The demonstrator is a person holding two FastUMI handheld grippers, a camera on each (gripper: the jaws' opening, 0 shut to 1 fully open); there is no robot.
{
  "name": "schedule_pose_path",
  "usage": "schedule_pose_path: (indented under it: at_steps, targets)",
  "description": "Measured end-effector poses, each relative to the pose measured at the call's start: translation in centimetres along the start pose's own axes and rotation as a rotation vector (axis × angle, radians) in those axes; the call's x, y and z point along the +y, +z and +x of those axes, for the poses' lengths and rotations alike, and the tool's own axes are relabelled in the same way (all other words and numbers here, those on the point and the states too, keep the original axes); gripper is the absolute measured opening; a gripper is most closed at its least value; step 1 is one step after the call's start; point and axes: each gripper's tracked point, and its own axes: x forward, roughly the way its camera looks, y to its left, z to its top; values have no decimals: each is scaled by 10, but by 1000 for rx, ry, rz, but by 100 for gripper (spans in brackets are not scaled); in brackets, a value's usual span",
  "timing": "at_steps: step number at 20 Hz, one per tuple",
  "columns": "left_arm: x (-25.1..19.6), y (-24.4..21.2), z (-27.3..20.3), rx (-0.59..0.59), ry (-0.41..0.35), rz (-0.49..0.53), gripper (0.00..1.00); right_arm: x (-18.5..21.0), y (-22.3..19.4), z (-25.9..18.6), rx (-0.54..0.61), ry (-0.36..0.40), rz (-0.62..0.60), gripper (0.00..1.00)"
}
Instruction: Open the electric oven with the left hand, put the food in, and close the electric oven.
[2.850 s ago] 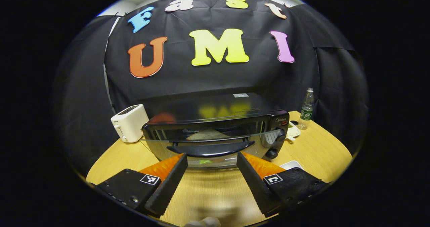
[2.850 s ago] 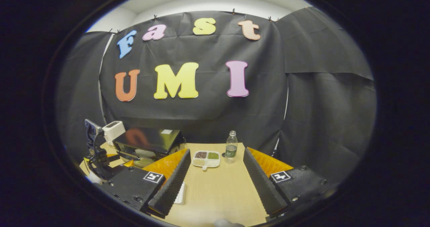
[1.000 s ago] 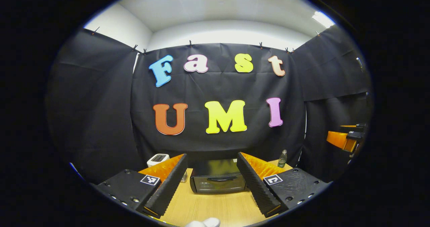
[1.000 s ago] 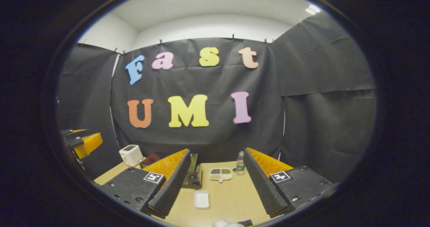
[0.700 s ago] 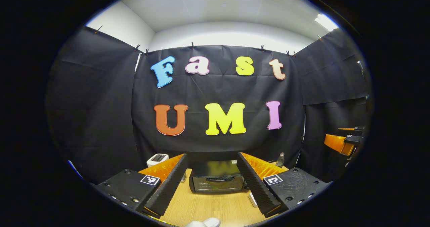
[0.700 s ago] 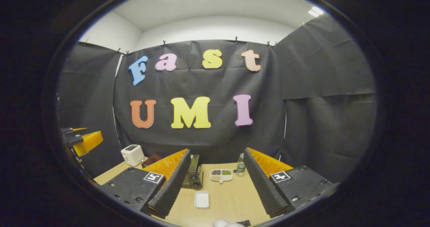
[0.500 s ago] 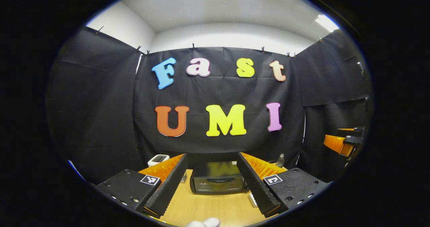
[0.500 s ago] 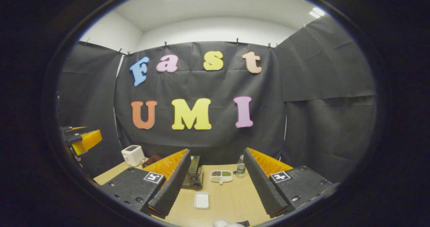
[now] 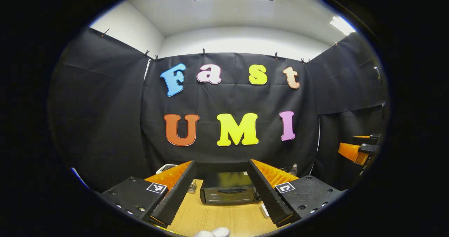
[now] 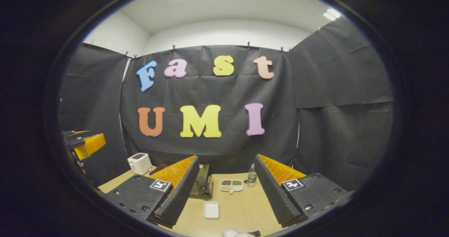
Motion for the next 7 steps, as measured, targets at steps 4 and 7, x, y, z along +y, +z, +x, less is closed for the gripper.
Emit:
schedule_pose_path:
  at_steps: [4,7]
  targets:
    - [1,-2,-3,4,2,6,96,0,-2,-1,7,0,3,97]
    - [1,-2,-4,1,3,8,96,-1,0,-2,2,1,0,97]
